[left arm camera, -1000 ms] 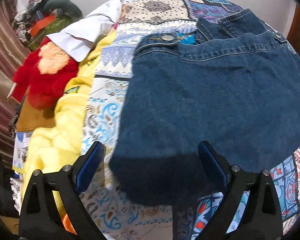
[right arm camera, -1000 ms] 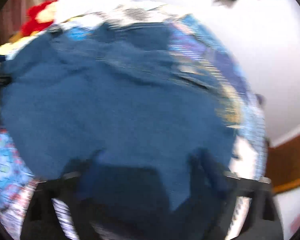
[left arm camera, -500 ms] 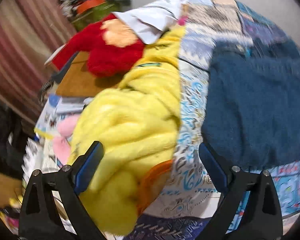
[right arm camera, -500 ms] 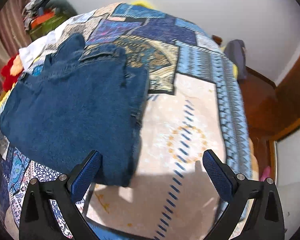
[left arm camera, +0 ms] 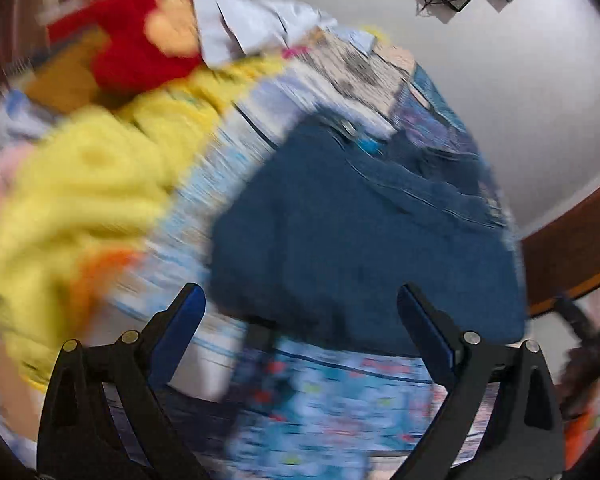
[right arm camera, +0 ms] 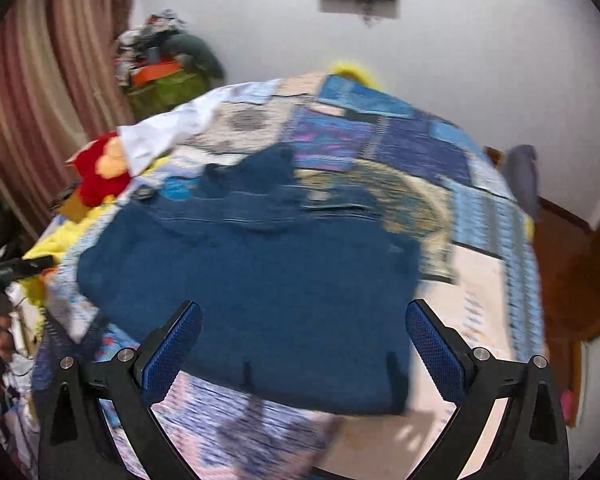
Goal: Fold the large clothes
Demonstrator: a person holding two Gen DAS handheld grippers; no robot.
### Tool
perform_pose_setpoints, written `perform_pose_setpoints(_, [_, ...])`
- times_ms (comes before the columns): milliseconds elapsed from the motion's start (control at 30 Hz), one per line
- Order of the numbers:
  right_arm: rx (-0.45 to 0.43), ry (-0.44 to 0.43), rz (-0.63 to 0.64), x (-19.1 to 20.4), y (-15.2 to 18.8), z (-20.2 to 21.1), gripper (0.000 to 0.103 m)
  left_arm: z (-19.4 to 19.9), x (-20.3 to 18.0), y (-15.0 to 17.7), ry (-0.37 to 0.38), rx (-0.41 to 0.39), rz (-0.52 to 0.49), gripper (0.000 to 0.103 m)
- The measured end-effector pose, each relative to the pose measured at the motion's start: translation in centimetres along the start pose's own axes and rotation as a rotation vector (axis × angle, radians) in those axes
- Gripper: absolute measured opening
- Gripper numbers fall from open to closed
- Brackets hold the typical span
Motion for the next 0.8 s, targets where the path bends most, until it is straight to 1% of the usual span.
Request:
perform_pose_setpoints(67, [0.022, -0.022, 0.016, 1.6, -0.4, -1.7, 0.102, -1.8, 0.0, 0.7, 0.040, 0.057, 0.048, 0.098])
perform_pose_setpoints(133, [0.061, -0.051, 0.033, 2.9, -0.2, -4.2, 0.102, -3.8, 0.2, 1.2, 0.075, 0.103, 0.101, 0.098])
perform_pose_setpoints(233, [0.133, -0.072, 0.030, 3.6, 0.6, -7.6, 0.102, -6.1, 0.7, 2.0, 0.151, 0.172, 0.184, 0.098])
perform_pose_setpoints(333, [0.201, -0.088, 0.005, 3.2, 1.8, -10.5, 0.102, -8.1, 1.6, 2.2, 0.188, 0.223, 0.270, 0.095])
perform_pose_setpoints(367, [0.216, -0.088, 0.000, 3.1, 2.2, -11.3, 0.102, -8.7, 1.8, 2.1, 0.198, 0.235, 0.287, 0.095])
perform_pose_setpoints(400, [0.204, -0.082, 0.011, 3.1, 2.3, -11.5, 0.102, -9.2, 1.9, 2.0, 0.208, 0.238, 0.302, 0.094])
perform_pose_setpoints(433, [0.192, -0.077, 0.037, 3.4, 2.3, -11.4, 0.102, -9.6, 1.9, 1.8, 0.206, 0.232, 0.312, 0.094])
perform_pose_setpoints(500, [0.198, -0.075, 0.067, 3.7, 2.3, -11.6, 0.103, -10.4, 1.9, 0.8, 0.193, 0.207, 0.322, 0.091])
perform_pose_setpoints(633, [0.189, -0.090, 0.062, 3.5, 2.3, -11.6, 0.103, -11.9, 1.0, -1.3, 0.162, 0.156, 0.352, 0.090])
perform_pose_setpoints(667, [0.188, -0.097, 0.059, 3.4, 2.4, -11.6, 0.103, -12.0, 0.9, -1.6, 0.157, 0.139, 0.357, 0.089])
perform_pose_setpoints(700, [0.188, -0.103, 0.057, 3.3, 2.4, -11.5, 0.103, -12.1, 0.7, -1.8, 0.140, 0.114, 0.354, 0.078])
perform_pose_setpoints(733, [0.190, -0.110, 0.055, 3.3, 2.4, -11.4, 0.103, -12.0, 0.4, -2.1, 0.083, 0.073, 0.338, 0.072])
perform_pose_setpoints(767, [0.191, -0.114, 0.052, 3.3, 2.3, -11.3, 0.103, -12.0, 0.2, -2.2, 0.048, 0.054, 0.320, 0.063])
perform_pose_setpoints(800, [0.194, -0.121, 0.046, 3.3, 2.2, -11.2, 0.103, -11.9, -0.2, -2.2, 0.022, 0.037, 0.298, 0.057])
Point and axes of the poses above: each gripper's, at about its wrist camera, not at the fingertips, and z roughly against the way its jaws point, x to its left, y to its underside, the point moved 3 cm from there along -z, roughly the way its jaws point, and after that the axes turned 11 degrees about z, right-handed, at the moved point
